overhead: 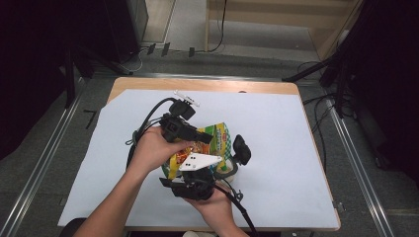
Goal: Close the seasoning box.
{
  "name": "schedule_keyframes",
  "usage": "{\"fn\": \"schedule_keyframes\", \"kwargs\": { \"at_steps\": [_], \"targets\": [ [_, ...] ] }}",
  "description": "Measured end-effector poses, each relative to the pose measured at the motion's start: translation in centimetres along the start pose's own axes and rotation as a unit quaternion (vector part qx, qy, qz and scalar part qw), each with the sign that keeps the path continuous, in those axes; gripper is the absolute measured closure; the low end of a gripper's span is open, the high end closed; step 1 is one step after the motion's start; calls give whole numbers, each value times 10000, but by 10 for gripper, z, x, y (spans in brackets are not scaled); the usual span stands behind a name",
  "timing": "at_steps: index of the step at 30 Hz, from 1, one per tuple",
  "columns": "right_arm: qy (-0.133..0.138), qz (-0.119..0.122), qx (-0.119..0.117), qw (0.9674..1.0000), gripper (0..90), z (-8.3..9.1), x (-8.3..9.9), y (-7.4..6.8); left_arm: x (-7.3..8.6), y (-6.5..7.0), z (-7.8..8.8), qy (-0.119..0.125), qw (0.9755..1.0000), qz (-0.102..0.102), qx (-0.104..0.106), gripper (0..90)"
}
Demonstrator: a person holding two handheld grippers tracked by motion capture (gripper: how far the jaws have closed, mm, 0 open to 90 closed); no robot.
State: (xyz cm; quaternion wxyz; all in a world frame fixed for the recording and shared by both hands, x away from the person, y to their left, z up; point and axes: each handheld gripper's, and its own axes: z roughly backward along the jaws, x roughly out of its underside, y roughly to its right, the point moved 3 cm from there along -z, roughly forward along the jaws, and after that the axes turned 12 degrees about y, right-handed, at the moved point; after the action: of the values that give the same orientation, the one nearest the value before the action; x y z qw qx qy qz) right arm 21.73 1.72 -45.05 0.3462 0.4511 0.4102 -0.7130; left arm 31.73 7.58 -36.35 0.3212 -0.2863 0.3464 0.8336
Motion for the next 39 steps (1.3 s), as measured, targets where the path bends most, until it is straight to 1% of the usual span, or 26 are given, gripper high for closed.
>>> {"fn": "schedule_keyframes", "kwargs": {
  "at_steps": [7,11,15,19,24,31,39],
  "targets": [
    [-30,15,-28,10000,660,0,-2,-6,2,-7,0,-95,9997,234,67,801],
    [-44,17,0,10000,656,0,-2,-7,2,-8,0,-139,9994,286,108,797],
    [-61,97,33,9999,657,0,-1,-8,2,-9,0,-124,9994,306,138,796],
    [-56,156,45,9999,661,-1,-1,-7,2,-8,1,-106,9994,278,151,794],
    [-56,45,45,10000,662,-2,2,-4,1,-4,3,-42,9996,219,158,794],
    [-80,-30,67,9999,655,-3,3,-2,0,0,7,-11,9999,121,44,797],
    [-51,-58,46,10000,652,-3,2,-1,0,-2,7,5,9999,116,19,797]
  ]
}}
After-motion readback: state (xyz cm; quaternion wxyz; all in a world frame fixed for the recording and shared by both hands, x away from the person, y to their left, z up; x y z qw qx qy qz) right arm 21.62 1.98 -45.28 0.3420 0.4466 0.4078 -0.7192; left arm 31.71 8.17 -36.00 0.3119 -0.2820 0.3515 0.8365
